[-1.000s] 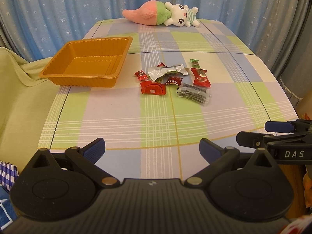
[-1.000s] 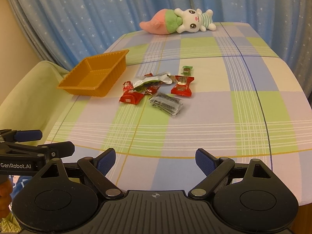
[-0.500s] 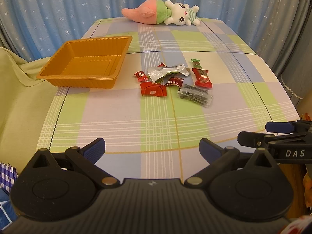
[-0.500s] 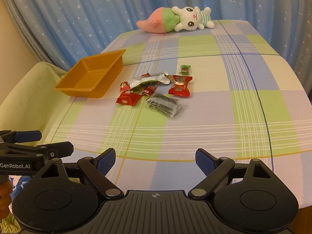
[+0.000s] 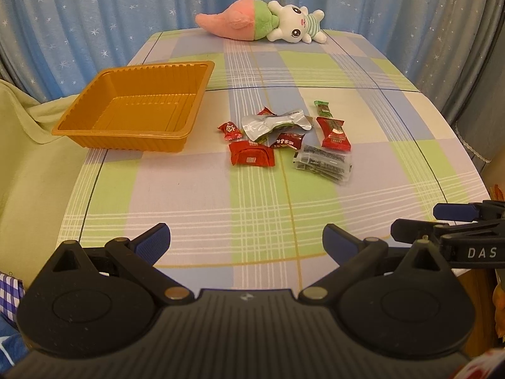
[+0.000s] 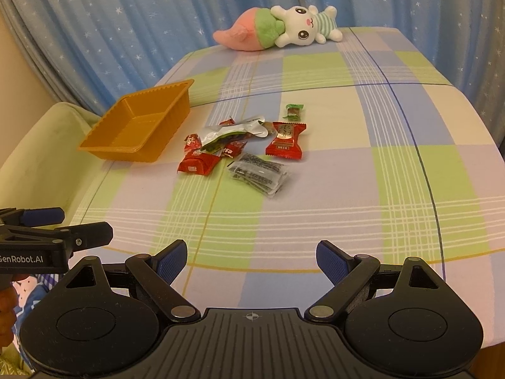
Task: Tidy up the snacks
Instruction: 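Grasp the clear dark-stick packet with the right tool while the left tool grasps a red candy packet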
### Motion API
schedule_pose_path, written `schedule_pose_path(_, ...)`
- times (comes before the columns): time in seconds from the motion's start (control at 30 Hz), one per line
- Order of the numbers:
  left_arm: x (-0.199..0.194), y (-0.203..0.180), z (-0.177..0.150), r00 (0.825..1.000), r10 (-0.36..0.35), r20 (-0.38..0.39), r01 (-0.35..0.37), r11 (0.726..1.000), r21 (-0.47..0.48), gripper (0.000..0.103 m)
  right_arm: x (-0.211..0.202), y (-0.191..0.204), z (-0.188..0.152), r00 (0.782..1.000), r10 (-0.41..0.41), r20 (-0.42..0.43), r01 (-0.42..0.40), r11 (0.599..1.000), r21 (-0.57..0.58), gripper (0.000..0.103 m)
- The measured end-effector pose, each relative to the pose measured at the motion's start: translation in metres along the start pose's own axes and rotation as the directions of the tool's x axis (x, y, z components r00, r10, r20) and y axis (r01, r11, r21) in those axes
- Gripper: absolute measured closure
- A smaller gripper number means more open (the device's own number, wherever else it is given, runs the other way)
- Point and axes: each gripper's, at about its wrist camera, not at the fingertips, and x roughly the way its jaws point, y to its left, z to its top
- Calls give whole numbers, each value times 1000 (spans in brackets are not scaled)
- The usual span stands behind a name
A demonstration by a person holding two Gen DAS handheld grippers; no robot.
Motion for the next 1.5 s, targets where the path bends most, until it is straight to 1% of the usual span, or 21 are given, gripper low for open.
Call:
schedule_pose_path(0.17,20,11,14,1000,-10,6,10,1000,7,1,10,-6,6,1000,19,21,-19,1000,1,15)
schedule_pose_path(0.3,34,17,21,1000,-22,10,22,1000,3,2,20,-14,13,997,52,48,-53,999,13,15)
schedule_pose_path(0.47,52,23,31,1000,-28,9,28,1000,5,3,34,-17,23,994,91,64,-91,996,-11,15)
schedule_pose_path(0.77,89,29,47,999,-48,-15,48,998,27,7,68,-20,44,994,77,72,-69,993,-100,15)
schedule_pose_path(0.8,93,30,49,999,-49,-20,50,998,29,7,72,-21,46,995,78,70,-69,991,-113,17)
schedule_pose_path(0.83,97,30,50,998,-51,-24,52,998,32,7,77,-20,48,994,83,65,-74,989,-127,23)
schedule_pose_path(0.87,102,30,51,998,-54,-28,55,998,35,7,82,-20,51,995,89,55,-80,987,-139,26)
schedule_pose_path(1.03,118,31,56,997,-61,-41,63,997,52,7,106,-18,60,994,103,33,-94,975,-200,30)
schedule_pose_path(1.17,129,32,59,996,-62,-57,66,996,67,7,124,-13,66,994,106,9,-101,964,-248,37)
schedule_pose_path(1.4,143,34,62,995,-71,-74,77,993,92,7,149,-8,74,996,90,-24,-93,942,-322,40)
schedule_pose_path(1.5,146,35,63,994,-72,-76,80,992,102,8,158,-6,76,995,89,-43,-99,932,-349,44)
